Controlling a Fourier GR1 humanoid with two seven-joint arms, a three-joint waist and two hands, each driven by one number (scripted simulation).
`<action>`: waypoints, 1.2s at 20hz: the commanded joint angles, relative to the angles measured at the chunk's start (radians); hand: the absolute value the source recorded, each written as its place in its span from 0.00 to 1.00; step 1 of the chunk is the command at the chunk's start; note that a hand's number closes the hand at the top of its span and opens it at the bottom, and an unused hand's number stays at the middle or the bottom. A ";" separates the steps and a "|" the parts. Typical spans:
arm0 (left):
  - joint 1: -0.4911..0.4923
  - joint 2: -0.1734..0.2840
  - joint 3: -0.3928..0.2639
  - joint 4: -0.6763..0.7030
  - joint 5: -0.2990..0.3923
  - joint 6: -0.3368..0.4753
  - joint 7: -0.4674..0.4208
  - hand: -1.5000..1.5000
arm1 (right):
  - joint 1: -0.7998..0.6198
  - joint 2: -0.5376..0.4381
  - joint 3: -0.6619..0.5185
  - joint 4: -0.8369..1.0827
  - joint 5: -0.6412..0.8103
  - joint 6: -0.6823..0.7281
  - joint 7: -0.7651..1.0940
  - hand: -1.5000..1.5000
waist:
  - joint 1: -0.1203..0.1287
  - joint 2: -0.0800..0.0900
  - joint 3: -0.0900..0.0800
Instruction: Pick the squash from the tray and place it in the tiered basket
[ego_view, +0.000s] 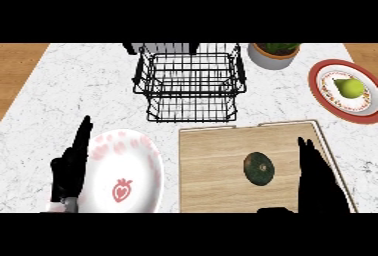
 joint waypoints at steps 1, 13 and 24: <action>0.058 -0.054 -0.044 0.072 0.000 -0.008 0.015 0.50 | -0.093 0.114 0.047 0.053 0.047 0.084 0.142 0.00 | -0.011 0.008 -0.013; 0.059 -0.070 -0.062 0.030 -0.016 -0.003 0.060 0.50 | -0.143 0.244 -0.045 0.224 0.045 0.241 0.154 0.00 | -0.019 0.007 -0.013; 0.065 -0.038 -0.017 0.018 0.011 -0.041 0.053 0.50 | -0.190 0.265 -0.114 0.297 0.005 0.314 0.141 0.00 | -0.020 0.006 -0.013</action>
